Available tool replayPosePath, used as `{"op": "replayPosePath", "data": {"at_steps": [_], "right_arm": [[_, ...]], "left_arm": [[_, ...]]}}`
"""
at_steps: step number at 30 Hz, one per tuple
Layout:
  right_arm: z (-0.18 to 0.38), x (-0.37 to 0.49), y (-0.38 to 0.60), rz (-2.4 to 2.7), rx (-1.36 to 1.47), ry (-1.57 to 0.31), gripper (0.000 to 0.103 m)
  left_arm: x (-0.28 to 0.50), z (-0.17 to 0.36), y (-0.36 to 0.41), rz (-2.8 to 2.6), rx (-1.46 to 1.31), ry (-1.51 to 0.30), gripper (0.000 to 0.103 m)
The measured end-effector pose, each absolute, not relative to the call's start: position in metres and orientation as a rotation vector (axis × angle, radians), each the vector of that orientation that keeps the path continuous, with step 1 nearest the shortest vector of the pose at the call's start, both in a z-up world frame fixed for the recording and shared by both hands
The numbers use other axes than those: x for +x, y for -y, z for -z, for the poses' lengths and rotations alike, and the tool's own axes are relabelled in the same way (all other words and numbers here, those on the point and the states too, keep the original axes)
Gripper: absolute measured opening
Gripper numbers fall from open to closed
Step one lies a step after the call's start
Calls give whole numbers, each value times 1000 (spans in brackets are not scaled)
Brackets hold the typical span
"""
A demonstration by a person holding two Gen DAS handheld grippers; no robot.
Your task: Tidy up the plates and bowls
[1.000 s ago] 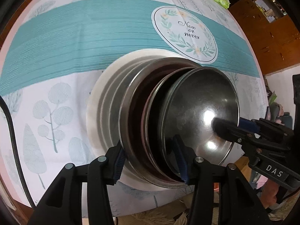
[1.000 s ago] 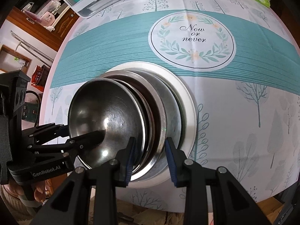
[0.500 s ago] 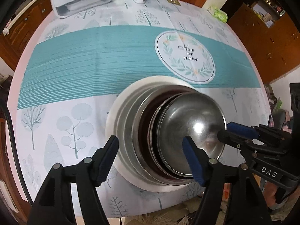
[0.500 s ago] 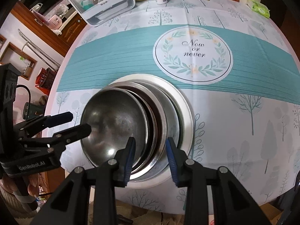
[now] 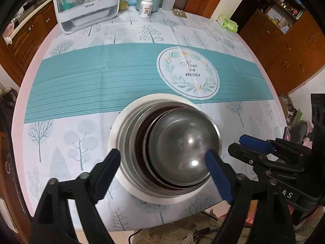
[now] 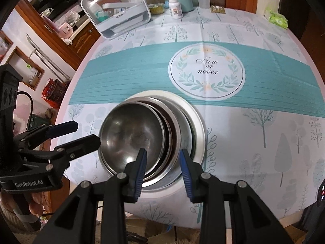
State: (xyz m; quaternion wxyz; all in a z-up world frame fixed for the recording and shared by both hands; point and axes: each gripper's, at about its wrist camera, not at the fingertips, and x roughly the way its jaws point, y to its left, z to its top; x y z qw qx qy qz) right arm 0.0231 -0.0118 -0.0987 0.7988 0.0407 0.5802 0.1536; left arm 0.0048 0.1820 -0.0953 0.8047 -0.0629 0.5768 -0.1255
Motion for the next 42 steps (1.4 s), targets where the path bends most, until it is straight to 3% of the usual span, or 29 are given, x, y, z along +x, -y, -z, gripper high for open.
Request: {"op": "replayPosePath", "data": {"at_steps": [8, 10, 12, 28, 42], "right_arm": [[63, 13, 21, -296, 100, -1147, 34], [55, 9, 23, -281, 98, -1125, 39], [48, 6, 26, -263, 96, -1098, 47], [4, -13, 39, -218, 39, -966, 48], [-3, -16, 48, -192, 18, -935, 48]], "left_arm": [[-6, 64, -170, 221, -100, -1137, 96], [-9, 56, -168, 192, -93, -1111, 99], [-12, 51, -167, 179, -100, -1095, 99], [-39, 9, -149, 18, -52, -959, 99], [-46, 4, -138, -11, -39, -947, 99]]}}
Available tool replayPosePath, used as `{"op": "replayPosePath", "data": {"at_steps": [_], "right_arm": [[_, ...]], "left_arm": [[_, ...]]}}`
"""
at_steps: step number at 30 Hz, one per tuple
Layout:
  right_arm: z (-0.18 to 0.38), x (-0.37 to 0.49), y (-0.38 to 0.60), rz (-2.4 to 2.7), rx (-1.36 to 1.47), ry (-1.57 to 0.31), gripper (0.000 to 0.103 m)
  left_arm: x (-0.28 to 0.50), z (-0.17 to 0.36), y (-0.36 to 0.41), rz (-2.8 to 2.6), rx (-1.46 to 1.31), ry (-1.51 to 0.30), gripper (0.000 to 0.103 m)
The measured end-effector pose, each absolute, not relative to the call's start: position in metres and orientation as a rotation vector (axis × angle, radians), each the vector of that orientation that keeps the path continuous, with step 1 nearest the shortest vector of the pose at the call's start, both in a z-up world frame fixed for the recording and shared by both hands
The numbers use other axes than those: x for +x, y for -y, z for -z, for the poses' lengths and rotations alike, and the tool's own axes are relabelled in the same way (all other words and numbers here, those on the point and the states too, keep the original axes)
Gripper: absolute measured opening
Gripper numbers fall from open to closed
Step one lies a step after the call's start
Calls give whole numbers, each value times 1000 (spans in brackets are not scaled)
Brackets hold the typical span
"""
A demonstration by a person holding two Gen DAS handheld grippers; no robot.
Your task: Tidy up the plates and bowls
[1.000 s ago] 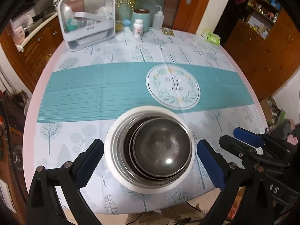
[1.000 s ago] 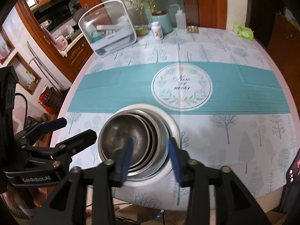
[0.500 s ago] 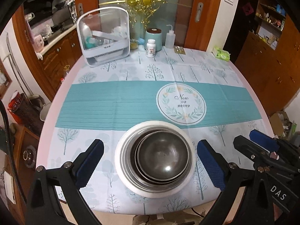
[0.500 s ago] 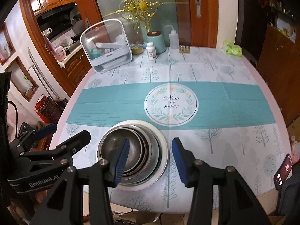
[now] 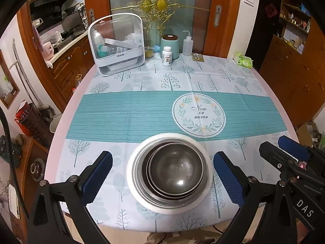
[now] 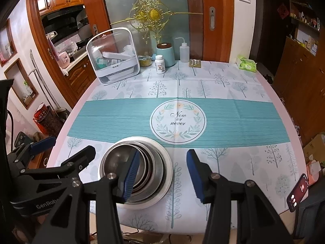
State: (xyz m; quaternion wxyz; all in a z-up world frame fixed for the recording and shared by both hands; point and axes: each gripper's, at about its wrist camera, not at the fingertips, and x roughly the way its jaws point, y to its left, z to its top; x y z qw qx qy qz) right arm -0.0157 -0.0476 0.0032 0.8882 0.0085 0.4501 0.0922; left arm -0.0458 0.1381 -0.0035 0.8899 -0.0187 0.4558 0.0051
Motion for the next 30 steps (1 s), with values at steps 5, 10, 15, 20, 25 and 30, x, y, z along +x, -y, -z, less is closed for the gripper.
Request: {"op": "replayPosePath", "data": {"at_steps": [5, 10, 15, 20, 25, 30], "right_arm": [[-3, -16, 51, -181, 27, -936, 49], [-2, -16, 52, -178, 28, -937, 49], [-4, -15, 53, -172, 19, -929, 49], [-4, -14, 52, -175, 19, -936, 49], [-5, -13, 51, -175, 20, -936, 49], [-5, -12, 52, -172, 20, -936, 49]], "left_arm": [[-47, 3, -136, -19, -24, -940, 99], [-46, 2, -134, -19, -25, -943, 99], [-41, 3, -132, -12, -25, -948, 99], [-40, 3, -133, -12, -26, -950, 99], [-39, 3, -133, -10, -22, -947, 99], [-39, 3, -133, -9, -23, -948, 99]]}}
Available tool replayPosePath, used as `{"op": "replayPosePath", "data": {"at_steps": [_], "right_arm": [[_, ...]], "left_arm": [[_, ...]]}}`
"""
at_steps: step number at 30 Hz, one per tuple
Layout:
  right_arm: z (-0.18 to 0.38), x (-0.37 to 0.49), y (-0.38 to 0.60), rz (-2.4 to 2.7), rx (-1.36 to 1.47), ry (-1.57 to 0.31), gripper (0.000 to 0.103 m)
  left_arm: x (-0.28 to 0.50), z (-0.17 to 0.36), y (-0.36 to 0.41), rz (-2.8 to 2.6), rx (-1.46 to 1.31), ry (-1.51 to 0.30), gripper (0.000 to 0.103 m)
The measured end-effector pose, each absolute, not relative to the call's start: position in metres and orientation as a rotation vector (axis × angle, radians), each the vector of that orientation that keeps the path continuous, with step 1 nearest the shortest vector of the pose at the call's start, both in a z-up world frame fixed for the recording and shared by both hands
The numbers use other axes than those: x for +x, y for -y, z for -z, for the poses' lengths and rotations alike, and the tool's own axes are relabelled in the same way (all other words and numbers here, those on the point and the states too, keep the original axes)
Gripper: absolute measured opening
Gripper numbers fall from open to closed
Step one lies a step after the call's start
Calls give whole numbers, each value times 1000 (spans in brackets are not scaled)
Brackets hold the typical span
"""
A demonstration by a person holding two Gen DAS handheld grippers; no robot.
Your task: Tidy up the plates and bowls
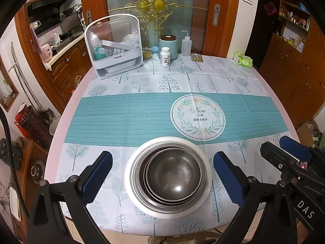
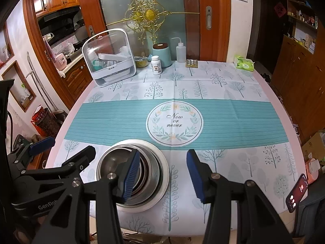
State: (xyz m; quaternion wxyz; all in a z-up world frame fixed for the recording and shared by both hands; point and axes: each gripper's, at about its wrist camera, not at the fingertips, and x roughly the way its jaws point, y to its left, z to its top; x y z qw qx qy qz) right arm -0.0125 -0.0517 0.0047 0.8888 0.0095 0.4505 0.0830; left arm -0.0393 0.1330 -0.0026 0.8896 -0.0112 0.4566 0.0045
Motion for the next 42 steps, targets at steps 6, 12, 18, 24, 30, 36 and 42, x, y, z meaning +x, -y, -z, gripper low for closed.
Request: {"op": "replayPosePath", "data": {"at_steps": [6, 12, 18, 24, 30, 36, 42], "right_arm": [[-5, -8, 52, -170, 27, -938, 49], [-3, -5, 53, -167, 33, -942, 49], [2, 0, 55, -162, 46, -958, 48], [5, 2, 54, -163, 50, -964, 49], [5, 2, 54, -164, 51, -966, 48], [6, 2, 54, -165, 53, -967, 49], [6, 2, 54, -163, 52, -966, 49]], "left_arm": [[-37, 3, -133, -9, -23, -947, 99], [-32, 4, -132, -16, -26, -951, 99], [-29, 5, -132, -25, -31, -951, 99], [-29, 4, -133, -29, -36, -948, 99], [-30, 4, -132, -32, -43, -949, 99], [-31, 5, -130, -32, -44, -952, 99], [-31, 5, -128, -32, -45, -949, 99]]}}
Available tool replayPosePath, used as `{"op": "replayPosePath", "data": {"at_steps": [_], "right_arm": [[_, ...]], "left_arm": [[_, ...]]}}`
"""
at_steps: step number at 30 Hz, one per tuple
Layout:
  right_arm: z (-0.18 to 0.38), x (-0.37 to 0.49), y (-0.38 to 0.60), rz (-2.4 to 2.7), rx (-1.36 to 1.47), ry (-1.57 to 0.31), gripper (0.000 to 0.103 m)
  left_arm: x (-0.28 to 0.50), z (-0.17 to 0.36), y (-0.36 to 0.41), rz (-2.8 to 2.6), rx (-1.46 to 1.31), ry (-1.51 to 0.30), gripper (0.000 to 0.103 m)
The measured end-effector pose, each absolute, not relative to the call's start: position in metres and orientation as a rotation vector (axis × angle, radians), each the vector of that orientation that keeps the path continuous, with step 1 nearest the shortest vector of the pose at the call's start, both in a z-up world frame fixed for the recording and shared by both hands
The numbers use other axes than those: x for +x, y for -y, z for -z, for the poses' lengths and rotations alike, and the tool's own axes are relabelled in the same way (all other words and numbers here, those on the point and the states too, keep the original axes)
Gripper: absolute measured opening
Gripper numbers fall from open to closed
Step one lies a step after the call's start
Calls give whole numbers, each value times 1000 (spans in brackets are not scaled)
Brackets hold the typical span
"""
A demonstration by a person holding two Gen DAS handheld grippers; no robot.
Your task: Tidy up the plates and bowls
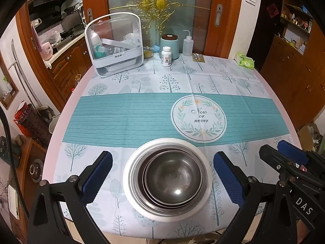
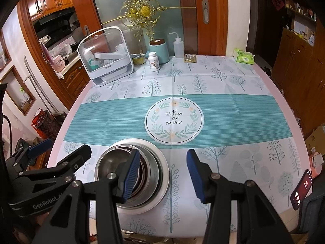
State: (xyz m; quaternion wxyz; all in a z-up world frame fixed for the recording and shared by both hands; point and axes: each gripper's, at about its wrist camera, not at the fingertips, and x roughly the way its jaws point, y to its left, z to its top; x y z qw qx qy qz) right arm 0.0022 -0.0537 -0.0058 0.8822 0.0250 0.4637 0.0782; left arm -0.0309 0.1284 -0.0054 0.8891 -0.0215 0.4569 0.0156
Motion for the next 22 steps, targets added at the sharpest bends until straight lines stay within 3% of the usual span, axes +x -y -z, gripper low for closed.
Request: {"op": "replayPosePath", "data": {"at_steps": [22], "right_arm": [[4, -2, 50, -159, 48, -957, 49]], "left_arm": [[-33, 4, -122, -14, -41, -956, 99]]}}
